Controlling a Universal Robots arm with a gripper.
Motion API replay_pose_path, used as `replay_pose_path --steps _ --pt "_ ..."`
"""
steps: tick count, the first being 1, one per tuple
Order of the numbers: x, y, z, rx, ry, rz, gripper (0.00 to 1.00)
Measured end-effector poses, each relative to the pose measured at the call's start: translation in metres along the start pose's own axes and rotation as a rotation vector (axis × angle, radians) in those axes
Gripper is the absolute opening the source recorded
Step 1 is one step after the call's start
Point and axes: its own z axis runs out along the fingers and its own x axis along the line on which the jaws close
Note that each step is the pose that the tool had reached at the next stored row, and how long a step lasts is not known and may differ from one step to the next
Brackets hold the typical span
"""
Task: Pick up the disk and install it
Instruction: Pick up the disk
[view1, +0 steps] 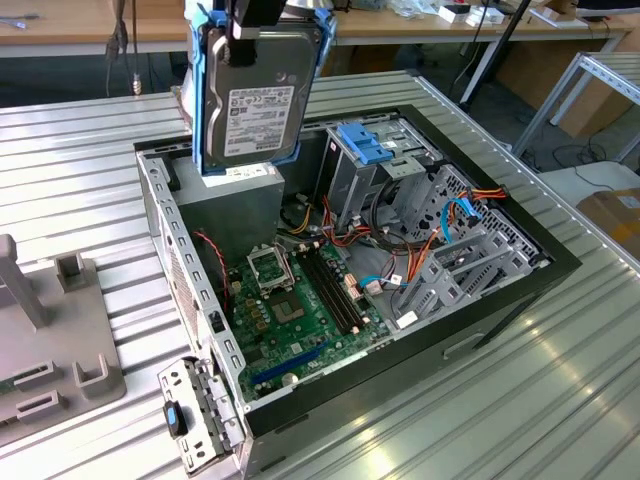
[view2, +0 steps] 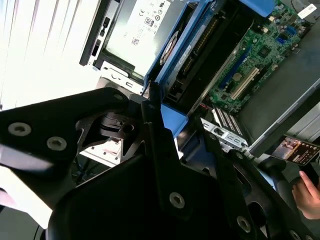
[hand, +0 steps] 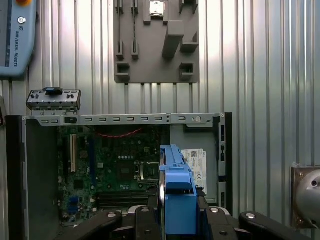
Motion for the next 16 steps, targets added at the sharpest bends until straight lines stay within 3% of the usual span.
replay_pose_path --steps 1,5,6,8,14,16 --pt "-0.0001 -0.0027 -0.0001 0.0000 0.0001 0.000 0.37" --pt "-0.0001 -0.0031 0.0000 -0.0005 -0.0021 -0.011 0.37" --pt "0.0005 -0.0031 0.0012 0.0115 -0.0026 -0.016 0.37" --pt "0.0007 -0.0031 0.0017 0.0179 -0.0026 -0.017 0.37" --pt "0.0007 -0.0031 0.0020 0.0183 -0.0026 -0.017 0.37" --pt "0.0045 -0.0032 0.0018 0.0183 -0.0026 -0.017 0.37"
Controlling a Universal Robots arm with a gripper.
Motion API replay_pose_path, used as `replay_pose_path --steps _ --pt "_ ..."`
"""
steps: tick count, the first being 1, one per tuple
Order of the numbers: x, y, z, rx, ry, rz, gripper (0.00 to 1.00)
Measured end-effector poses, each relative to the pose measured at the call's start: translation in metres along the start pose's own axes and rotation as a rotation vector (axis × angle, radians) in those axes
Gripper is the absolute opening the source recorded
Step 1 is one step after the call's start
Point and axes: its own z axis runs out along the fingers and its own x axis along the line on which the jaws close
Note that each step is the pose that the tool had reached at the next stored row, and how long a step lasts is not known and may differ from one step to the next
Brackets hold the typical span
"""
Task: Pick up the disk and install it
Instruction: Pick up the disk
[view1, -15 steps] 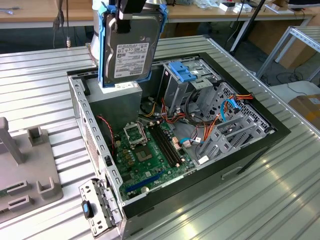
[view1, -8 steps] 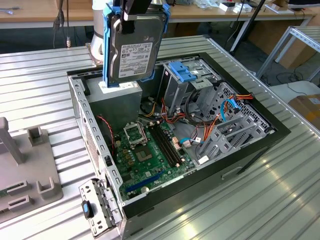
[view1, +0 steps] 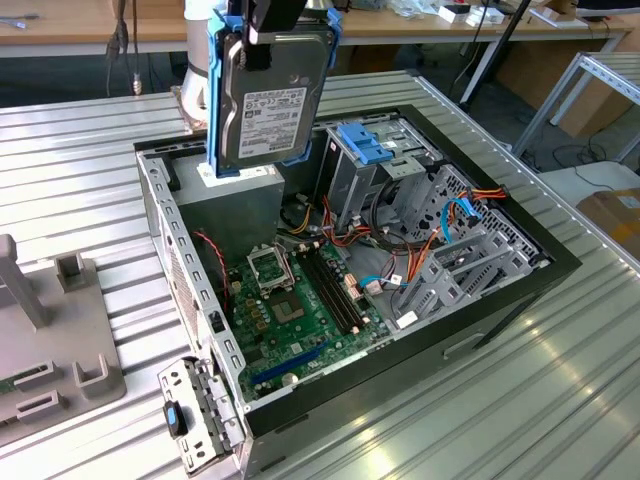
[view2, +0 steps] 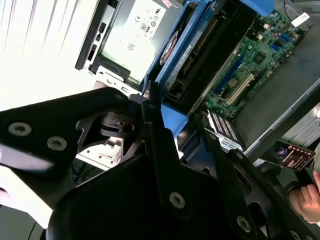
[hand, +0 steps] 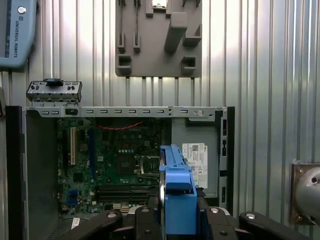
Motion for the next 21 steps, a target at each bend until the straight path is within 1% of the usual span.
replay_pose_path --steps 3,5,9,10,13,16,18,19,21 --pt "0.0152 0.0000 -0.0007 0.0001 0.0000 0.000 0.37" --pt "0.0279 -0.0001 -0.0013 0.0000 0.0000 0.000 0.37" --pt "0.0393 -0.0001 -0.0017 0.0001 -0.0001 0.000 0.37" --pt "0.0444 -0.0001 -0.0019 0.0000 -0.0001 0.000 0.37" --pt "0.0516 -0.0001 -0.0022 0.0001 0.0000 0.000 0.37" --pt "0.0522 -0.0002 -0.0023 0.0000 0.0001 0.000 0.37" --pt "0.0523 -0.0013 -0.0022 0.0000 0.0000 0.000 0.37" --pt "0.0523 -0.0025 -0.0022 0.0000 0.0001 0.000 0.37" --pt "0.0523 -0.0091 -0.0021 0.0000 0.0000 0.000 0.37"
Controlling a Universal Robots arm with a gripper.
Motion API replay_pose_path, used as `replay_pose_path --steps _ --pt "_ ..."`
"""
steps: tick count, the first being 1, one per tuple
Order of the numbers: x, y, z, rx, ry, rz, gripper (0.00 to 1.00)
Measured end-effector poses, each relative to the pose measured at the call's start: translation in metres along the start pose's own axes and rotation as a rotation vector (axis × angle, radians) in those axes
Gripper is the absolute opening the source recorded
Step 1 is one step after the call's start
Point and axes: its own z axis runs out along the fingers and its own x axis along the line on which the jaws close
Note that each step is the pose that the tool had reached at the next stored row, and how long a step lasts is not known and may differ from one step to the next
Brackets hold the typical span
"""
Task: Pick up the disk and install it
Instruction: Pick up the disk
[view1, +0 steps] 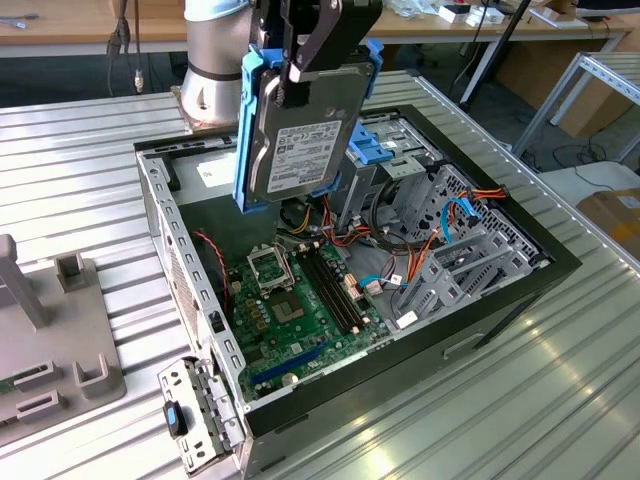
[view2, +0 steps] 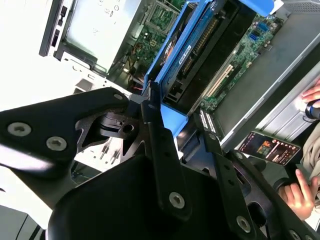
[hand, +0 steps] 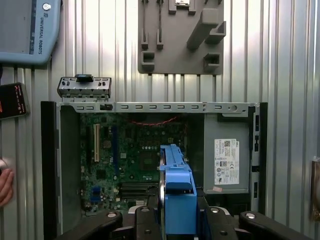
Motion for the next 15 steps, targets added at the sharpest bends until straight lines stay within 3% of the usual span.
replay_pose_path --steps 2,4,9,12,15 --pt "0.0000 -0.0060 0.0003 0.0001 -0.0002 0.000 0.37" --pt "0.0009 -0.0070 0.0004 -0.0001 0.0002 0.000 0.37" --pt "0.0181 -0.0070 0.0000 0.0000 -0.0001 0.000 0.37" --pt "0.0317 -0.0071 -0.0005 0.0000 -0.0001 0.000 0.37" --pt "0.0548 -0.0071 -0.0014 0.0000 0.0000 0.000 0.37"
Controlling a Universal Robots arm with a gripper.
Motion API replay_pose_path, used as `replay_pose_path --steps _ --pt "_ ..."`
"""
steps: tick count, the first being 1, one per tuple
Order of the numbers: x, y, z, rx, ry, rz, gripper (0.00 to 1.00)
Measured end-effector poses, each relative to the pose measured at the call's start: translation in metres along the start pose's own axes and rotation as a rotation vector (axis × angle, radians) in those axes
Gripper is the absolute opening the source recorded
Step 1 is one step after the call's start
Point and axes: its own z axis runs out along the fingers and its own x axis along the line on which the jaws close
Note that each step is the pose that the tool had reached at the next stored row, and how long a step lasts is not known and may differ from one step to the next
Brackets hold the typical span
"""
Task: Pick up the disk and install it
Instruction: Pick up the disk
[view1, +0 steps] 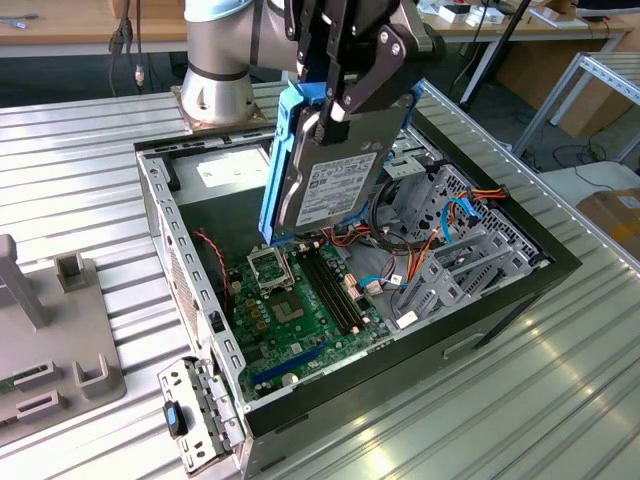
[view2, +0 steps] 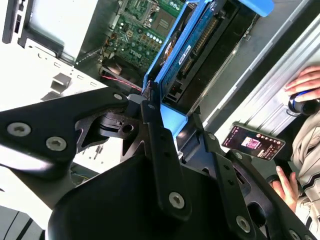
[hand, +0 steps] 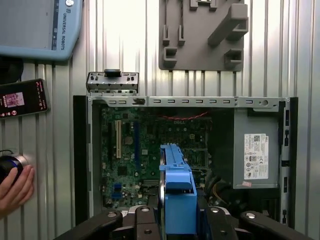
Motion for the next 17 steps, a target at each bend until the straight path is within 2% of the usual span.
replay_pose_path --steps 2,9,11,13,14,17 --pt "0.0083 0.0000 -0.0003 0.0000 0.0000 0.000 0.37" --pt "0.0088 0.0000 -0.0003 0.0000 0.0000 0.000 0.37" --pt "0.0088 -0.0032 -0.0003 0.0000 -0.0001 0.000 0.37" --pt "0.0088 -0.0107 -0.0003 0.0000 -0.0001 0.000 0.37" --pt "0.0100 -0.0119 -0.0003 0.0000 0.0000 0.000 0.37" --pt "0.0233 -0.0121 -0.0009 0.0000 -0.0001 0.000 0.37"
